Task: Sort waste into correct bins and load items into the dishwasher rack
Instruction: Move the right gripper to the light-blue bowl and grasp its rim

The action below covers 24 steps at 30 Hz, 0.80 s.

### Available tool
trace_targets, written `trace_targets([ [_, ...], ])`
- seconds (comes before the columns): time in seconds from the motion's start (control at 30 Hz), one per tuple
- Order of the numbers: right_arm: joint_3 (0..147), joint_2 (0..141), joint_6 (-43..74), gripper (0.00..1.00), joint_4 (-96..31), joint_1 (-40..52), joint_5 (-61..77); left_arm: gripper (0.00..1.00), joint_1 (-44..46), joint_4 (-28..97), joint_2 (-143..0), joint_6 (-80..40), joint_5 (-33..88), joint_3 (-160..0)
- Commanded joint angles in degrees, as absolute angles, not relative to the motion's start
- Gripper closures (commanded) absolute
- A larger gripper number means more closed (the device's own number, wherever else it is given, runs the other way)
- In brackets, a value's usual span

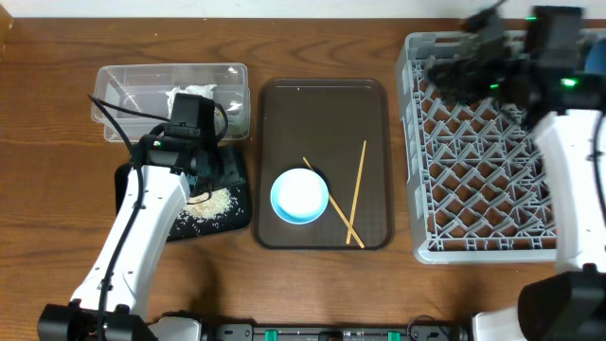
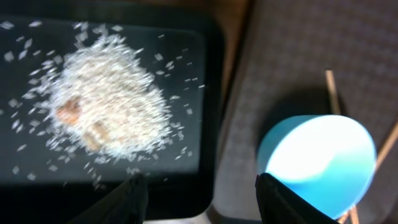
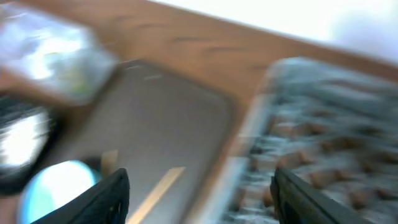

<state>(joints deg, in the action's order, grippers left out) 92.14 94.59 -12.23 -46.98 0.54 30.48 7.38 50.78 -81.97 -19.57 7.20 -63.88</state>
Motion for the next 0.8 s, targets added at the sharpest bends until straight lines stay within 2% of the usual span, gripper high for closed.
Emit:
trace_targets([
  [0.0, 92.0, 96.8, -8.6, 0.28, -50.0, 6.2, 34.2, 0.41, 7.3, 51.7, -82.0, -22.7, 3.3, -64.0],
  [0.27, 92.0, 103.5, -8.6, 0.29, -58.7, 18.4, 25.3, 0.41, 6.0, 53.3, -82.0, -25.7, -0.7, -64.0],
  [0.43, 92.0, 109.0, -7.4, 0.40, -59.0, 24.4, 25.2, 0.41, 3.9, 53.8, -82.0, -25.6, -0.7, -64.0],
  [0.67, 92.0, 116.6, -3.1, 0.45, -59.2, 31.2, 21.2, 0.41, 3.6, 54.2, -82.0, -25.6, -0.7, -64.0],
  [0.77, 92.0, 119.3, -1.5, 0.58, -59.2, 33.0, 20.3, 0.41, 3.6, 54.2, -82.0, -25.6, -0.7, -64.0],
])
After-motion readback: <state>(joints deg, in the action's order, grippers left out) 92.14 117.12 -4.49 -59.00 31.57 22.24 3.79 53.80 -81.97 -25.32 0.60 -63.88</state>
